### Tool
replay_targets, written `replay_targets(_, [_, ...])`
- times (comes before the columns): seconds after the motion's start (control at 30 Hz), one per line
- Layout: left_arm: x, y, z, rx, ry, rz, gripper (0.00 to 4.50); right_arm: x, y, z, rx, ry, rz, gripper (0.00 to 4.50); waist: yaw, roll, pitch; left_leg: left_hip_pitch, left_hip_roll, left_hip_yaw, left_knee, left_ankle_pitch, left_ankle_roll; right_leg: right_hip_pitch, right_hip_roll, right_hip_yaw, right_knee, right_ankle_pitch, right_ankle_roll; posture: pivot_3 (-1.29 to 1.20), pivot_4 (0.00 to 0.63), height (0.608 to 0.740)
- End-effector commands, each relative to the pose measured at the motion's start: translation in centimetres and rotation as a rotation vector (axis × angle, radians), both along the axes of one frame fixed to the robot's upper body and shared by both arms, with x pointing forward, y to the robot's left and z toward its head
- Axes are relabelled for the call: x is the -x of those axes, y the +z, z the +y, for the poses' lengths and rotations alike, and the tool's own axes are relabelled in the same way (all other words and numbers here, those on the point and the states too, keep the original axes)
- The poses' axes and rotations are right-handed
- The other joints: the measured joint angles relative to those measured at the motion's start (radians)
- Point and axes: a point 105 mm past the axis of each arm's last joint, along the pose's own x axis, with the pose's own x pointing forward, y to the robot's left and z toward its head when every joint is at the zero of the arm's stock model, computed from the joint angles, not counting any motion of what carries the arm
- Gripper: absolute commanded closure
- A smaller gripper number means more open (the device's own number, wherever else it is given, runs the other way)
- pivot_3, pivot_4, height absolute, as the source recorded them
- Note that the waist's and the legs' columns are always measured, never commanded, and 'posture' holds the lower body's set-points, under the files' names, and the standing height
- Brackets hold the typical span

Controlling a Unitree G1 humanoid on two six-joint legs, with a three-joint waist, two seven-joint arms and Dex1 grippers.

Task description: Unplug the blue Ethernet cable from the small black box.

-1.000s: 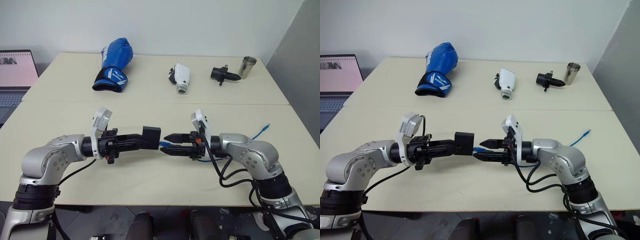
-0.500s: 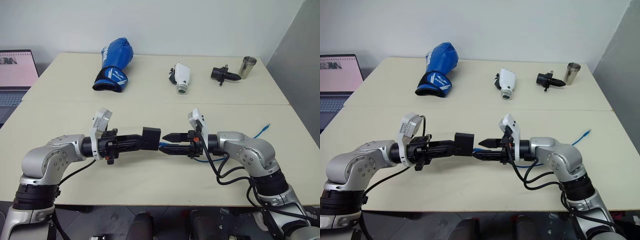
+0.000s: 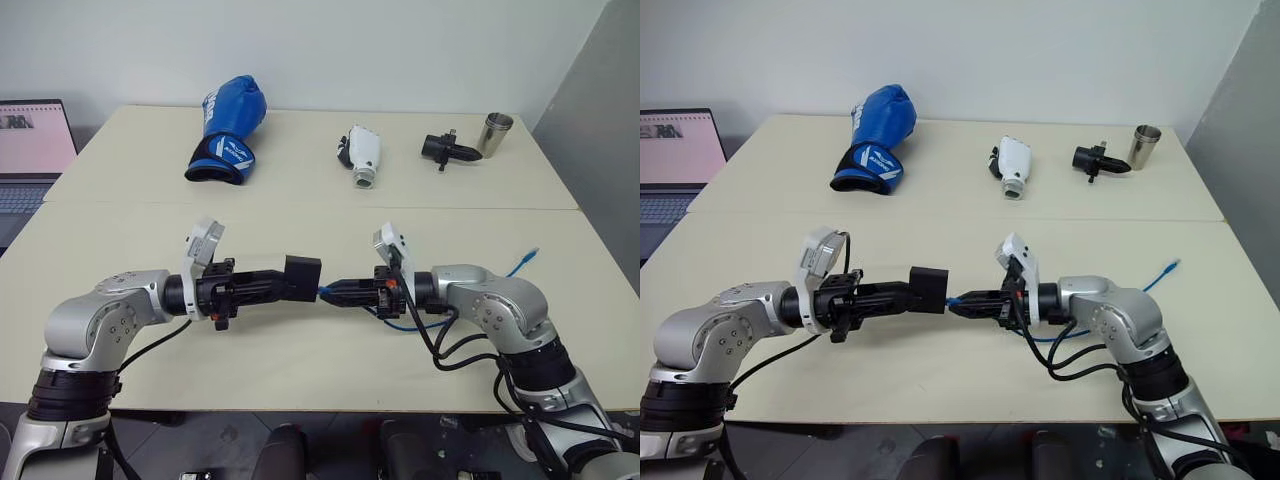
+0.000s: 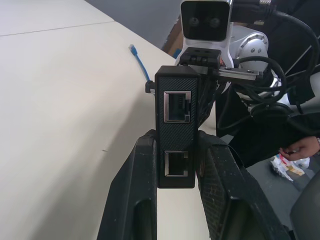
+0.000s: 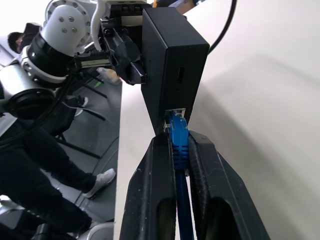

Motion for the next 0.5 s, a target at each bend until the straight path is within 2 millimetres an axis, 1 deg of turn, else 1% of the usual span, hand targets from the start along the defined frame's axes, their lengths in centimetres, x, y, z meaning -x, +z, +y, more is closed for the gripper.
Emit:
replay_targets(0.03, [0.46,0.32,-0.30,-0.016,-0.041,-0.030,3.73,0.41,1.19,0.14,-0.022,0.044,-0.014,4.45,0.000,0.000,0.000,0.000,0.000,0.000,0.000,0.000,0.000,0.000,0.000,0.000,0.000,0.000,0.000,0.00,0.150,0.740])
replay_targets(0.27, [0.51,0.36,-0.41,-0.012,-0.052,-0.030,3.73,0.61,1.35,0.04,-0.020,0.066,-0.009,4.45,0.000,0.000,0.000,0.000,0.000,0.000,0.000,0.000,0.000,0.000,0.000,0.000,0.000,0.000,0.000,0.00,0.150,0.740])
replay_targets(0.37, [0.45,0.45,-0.45,-0.005,-0.050,-0.028,3.73,0.65,1.76,0.15,-0.049,0.064,-0.010,4.45,0.000,0.000,0.000,0.000,0.000,0.000,0.000,0.000,0.000,0.000,0.000,0.000,0.000,0.000,0.000,0.00,0.150,0.740])
replay_targets(0.43, [0.43,0.45,-0.45,-0.004,-0.049,-0.028,3.73,0.88,1.86,0.17,-0.054,0.075,-0.012,3.74,0.000,0.000,0.000,0.000,0.000,0.000,0.000,0.000,0.000,0.000,0.000,0.000,0.000,0.000,0.000,0.00,0.150,0.740])
replay_targets(0.47, [0.45,0.46,-0.44,-0.003,-0.048,-0.027,3.73,1.00,1.86,0.20,-0.053,0.076,-0.013,3.61,0.000,0.000,0.000,0.000,0.000,0.000,0.000,0.000,0.000,0.000,0.000,0.000,0.000,0.000,0.000,0.00,0.150,0.740])
replay_targets(0.5, [0.45,0.48,-0.43,0.000,-0.046,-0.026,3.73,1.15,1.85,0.22,-0.052,0.079,-0.013,3.39,0.000,0.000,0.000,0.000,0.000,0.000,0.000,0.000,0.000,0.000,0.000,0.000,0.000,0.000,0.000,0.00,0.150,0.740])
